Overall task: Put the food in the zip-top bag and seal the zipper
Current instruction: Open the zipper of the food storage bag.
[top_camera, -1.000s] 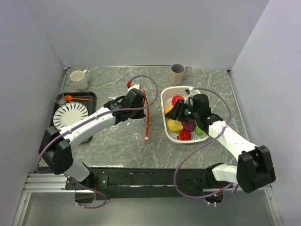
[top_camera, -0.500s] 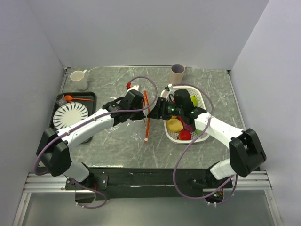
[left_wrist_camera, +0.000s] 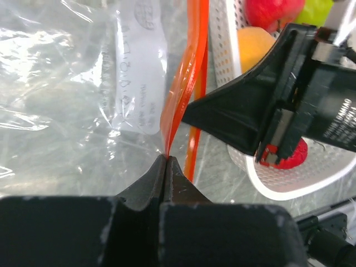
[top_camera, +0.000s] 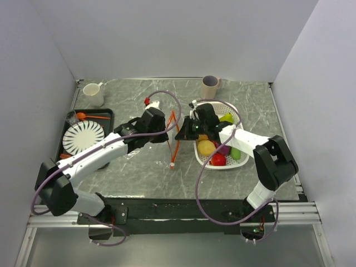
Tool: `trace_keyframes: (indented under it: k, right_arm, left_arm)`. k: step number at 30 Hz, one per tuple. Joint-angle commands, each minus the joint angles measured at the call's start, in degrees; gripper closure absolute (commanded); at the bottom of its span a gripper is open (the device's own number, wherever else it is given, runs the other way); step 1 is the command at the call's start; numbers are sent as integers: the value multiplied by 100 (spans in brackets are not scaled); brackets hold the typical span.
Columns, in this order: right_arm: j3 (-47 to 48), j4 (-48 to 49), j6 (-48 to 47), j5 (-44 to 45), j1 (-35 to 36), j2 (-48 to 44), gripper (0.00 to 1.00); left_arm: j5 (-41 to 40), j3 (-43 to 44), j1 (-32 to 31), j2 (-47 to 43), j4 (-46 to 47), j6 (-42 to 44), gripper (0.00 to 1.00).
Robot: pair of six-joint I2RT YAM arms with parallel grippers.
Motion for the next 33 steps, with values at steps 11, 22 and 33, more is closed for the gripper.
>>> trace_keyframes:
  k: [11, 22, 33]
  right_arm:
    - [1372, -1463, -499, 1327, 103, 813, 100]
    - [1364, -1569, -763, 1422, 226, -152, 43]
    - [240, -1788, -649, 3252, -37, -1963, 4]
  left_arm:
    - [-1692, 433, 195, -1290, -1467, -146, 99]
    - [-674, 144, 362, -501, -590, -217, 99]
    - [-418, 240, 362, -34, -300, -94, 99]
